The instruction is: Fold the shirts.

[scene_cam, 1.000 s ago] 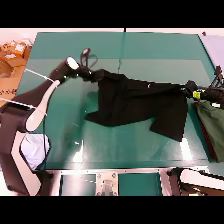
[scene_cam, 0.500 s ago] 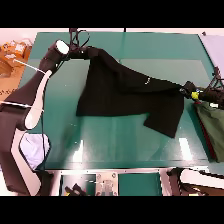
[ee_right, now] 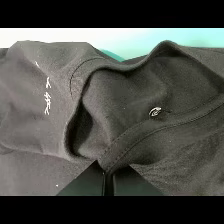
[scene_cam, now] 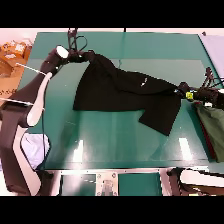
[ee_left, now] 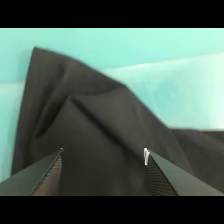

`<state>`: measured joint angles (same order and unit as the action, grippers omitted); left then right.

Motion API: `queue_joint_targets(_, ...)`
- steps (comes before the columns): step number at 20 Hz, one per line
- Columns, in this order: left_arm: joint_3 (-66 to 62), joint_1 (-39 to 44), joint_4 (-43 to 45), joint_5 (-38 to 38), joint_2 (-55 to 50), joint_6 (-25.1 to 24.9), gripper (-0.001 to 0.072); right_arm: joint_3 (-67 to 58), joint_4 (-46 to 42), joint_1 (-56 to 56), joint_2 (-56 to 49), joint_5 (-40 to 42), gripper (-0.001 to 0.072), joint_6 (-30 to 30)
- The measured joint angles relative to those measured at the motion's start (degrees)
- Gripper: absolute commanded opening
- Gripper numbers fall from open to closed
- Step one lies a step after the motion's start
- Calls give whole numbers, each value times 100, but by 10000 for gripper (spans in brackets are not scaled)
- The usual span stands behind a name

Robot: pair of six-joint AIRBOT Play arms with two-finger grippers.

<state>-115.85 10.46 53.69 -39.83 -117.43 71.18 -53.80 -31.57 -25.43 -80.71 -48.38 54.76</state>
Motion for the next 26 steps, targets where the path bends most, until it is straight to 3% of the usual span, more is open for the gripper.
queue_joint_targets(1, -4, -101, 4, -334, 79, 13, 468, -2, 0, 4, -2, 0, 53, 0)
queue_joint_targets(2, -7, -234, 9, -728, 170, 72, 327, -4, 2, 7, -4, -2, 190, 0)
queue_joint_targets(3, -11, -378, 28, -1067, 262, 142, 293, -7, 0, 7, -4, -2, 334, 0)
queue_joint_targets(4, -15, -531, 28, -1401, 358, 203, 292, -15, -4, 4, -4, -4, 402, 2)
queue_joint_targets(6, -15, -848, 26, -2116, 531, 365, 267, -98, -20, -85, -7, -157, 410, 7)
queue_joint_targets(7, -15, -990, 22, -2426, 610, 455, 54, -188, -52, -184, -7, -221, 407, 39)
queue_joint_targets(8, -17, -1130, 11, -2706, 693, 544, 29, -317, -105, -330, -9, -372, 383, 129)
queue_joint_targets(10, -17, -1399, 11, -3318, 824, 686, 28, -599, -304, -691, -9, -839, 249, 345)
queue_joint_targets(11, -13, -1506, 17, -3578, 883, 710, 28, -715, -413, -883, -9, -1091, 249, 457)
queue_joint_targets(13, 7, -1635, 37, -4074, 1003, 791, 28, -868, -586, -1294, -9, -1609, 250, 605)
queue_joint_targets(18, 636, -1757, 391, -4793, 1502, 1001, 29, -892, -1309, -1939, -50, -2179, 374, 988)
queue_joint_targets(23, 2577, -1799, 678, -4315, 2385, 1064, 32, -675, -1650, -2044, -457, -2208, 372, 1182)
queue_joint_targets(24, 2992, -1799, 664, -4122, 2487, 1080, 239, -658, -1668, -2044, -562, -2179, 372, 1200)
queue_joint_targets(25, 3344, -1803, 627, -3926, 2544, 1093, 503, -643, -1676, -2039, -662, -2170, 372, 1204)
queue_joint_targets(26, 3679, -1814, 518, -3709, 2629, 1108, 516, -632, -1685, -2028, -752, -2155, 372, 1209)
